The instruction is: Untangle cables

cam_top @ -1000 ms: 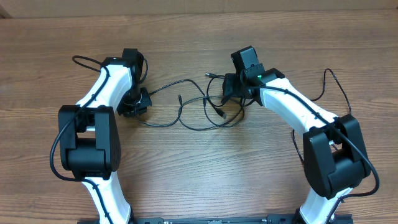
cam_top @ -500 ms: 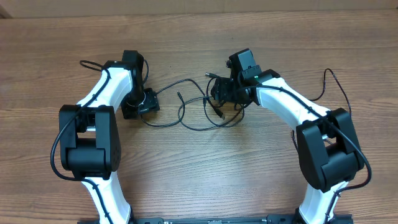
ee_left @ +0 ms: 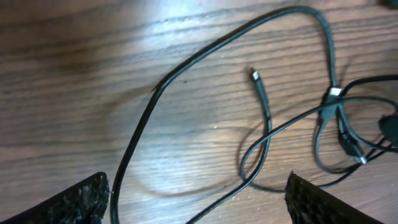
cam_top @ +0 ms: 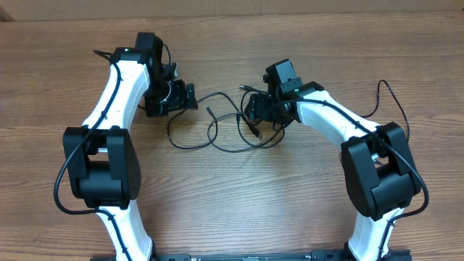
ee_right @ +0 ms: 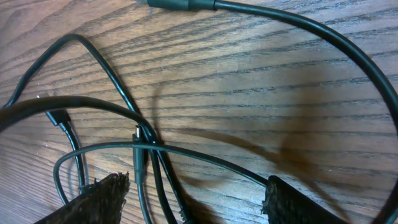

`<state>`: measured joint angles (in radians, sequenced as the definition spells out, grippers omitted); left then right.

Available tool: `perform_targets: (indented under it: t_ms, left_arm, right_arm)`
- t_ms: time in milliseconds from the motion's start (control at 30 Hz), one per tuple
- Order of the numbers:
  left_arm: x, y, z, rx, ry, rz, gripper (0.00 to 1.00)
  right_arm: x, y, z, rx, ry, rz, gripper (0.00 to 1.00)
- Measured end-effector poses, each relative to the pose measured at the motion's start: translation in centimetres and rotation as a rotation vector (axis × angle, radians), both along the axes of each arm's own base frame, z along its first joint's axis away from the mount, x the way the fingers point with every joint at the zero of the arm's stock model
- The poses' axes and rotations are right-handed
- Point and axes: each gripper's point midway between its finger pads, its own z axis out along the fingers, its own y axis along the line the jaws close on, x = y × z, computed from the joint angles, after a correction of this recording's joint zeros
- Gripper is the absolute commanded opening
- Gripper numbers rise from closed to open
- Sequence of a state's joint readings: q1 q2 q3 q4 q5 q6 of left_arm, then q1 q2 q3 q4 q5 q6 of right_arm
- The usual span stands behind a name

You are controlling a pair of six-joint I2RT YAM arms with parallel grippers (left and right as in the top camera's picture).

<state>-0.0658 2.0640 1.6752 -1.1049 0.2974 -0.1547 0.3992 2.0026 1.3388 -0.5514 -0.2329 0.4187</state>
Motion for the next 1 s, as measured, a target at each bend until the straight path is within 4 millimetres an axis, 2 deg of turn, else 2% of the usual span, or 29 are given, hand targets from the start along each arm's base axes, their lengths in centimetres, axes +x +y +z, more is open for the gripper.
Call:
perform_targets:
  t_ms: [167,267,467,633,800,1000]
  left_arm:
    - [1.3,-0.9,0.0,-0.017,-0.055,0.004,0.86]
    - [1.3,-2.1,-0.6,-0.021,-0.063,-0.004,0.84]
    - [0.7,-5.9,-1.7,-0.033,-0.089,-0.078,0.77]
    - [-0.7,-7.8,-2.6,-0.011,-0.071,-0.131,0.68]
    - [-1.4,-7.8,-3.6,0.025,-0.061,-0.147,0.63]
    - [-1.3,-7.6,-5.2,0.034,-0.086,-0.146,0.64]
  right_arm:
    - [0.0,0.0,0.0,0.0,0.0,0.0,0.71]
    - [0.0,0.0,0.0,0.0,0.0,0.0,0.71]
    - [0.0,0.0,0.0,0.0,0.0,0.0,0.71]
    - [0.0,0.0,0.0,0.0,0.0,0.0,0.71]
    - [0.0,0.0,0.0,0.0,0.0,-0.001,0.71]
    - [0.0,0.0,0.0,0.0,0.0,0.0,0.7]
